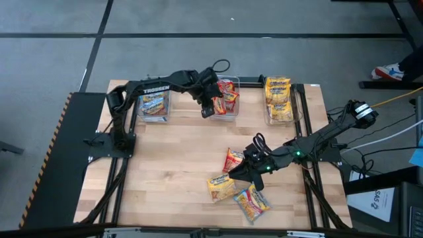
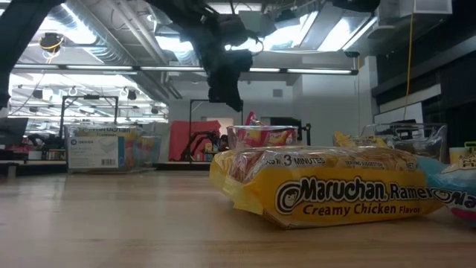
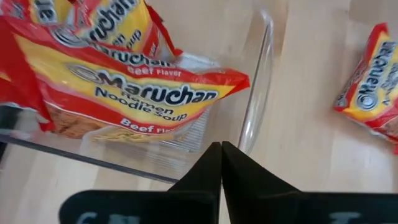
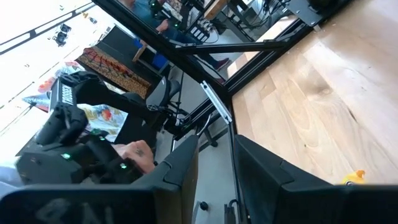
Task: Sort Maruchan noodles
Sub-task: Put the red noodle pack in the middle transparent basket
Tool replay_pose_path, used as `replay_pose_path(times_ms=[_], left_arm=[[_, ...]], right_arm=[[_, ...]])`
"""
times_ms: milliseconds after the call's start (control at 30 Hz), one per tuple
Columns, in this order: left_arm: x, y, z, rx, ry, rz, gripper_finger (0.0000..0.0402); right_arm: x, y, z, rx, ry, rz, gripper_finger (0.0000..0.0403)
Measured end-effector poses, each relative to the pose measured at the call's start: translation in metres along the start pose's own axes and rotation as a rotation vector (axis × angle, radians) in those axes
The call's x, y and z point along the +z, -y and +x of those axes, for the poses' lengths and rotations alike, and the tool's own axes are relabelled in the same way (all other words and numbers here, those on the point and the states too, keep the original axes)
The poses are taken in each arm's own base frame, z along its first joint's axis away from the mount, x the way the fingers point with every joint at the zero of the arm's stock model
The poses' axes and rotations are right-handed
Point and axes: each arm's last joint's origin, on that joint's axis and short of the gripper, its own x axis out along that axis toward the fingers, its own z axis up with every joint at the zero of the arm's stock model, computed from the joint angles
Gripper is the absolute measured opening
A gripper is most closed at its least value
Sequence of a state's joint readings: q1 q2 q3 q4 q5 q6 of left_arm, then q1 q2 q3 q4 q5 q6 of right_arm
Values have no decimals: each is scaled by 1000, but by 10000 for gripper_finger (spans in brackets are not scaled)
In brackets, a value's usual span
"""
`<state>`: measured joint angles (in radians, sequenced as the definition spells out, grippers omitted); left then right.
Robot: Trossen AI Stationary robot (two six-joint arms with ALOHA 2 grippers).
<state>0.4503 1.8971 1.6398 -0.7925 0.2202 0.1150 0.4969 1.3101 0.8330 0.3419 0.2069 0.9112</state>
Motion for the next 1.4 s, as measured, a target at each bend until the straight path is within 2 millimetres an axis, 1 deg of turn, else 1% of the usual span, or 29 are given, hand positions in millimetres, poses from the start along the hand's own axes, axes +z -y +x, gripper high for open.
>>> replay_pose_path(times_ms=[133,233,567,633,767,833,1067,1167,1300,1333,1400], left_arm=[[-2,-6,21,25,-33,-7,1],[-2,-10,34,87,-42,-13,1],[-12,-15,75,53,-127,-23,0],[-10,-15,78,57,-105,-29,0],[-4,-15,79,64,-37,-33,0],[2,-16,76,68,-7,-43,0],[36,-19,49,148,137,-29,0],[51,-20,32,148,194,-26,0],[63,-18,9,160,194,-27,0],[66,-16,1,160,194,-25,0],[67,-11,-19,154,136,-25,0]], right_arm=[[0,0,0,0,0,0,108],[0,0,0,0,-1,0,108],[0,0,0,13,-17,2,108],[-1,0,0,12,-17,2,108],[-1,0,0,12,-17,3,108],[0,0,0,13,-17,3,108],[0,0,0,13,-17,3,108],[-1,0,0,12,-17,3,108],[-1,0,0,12,-17,3,108],[-1,0,0,12,-18,3,108],[-1,0,0,12,-22,3,108]])
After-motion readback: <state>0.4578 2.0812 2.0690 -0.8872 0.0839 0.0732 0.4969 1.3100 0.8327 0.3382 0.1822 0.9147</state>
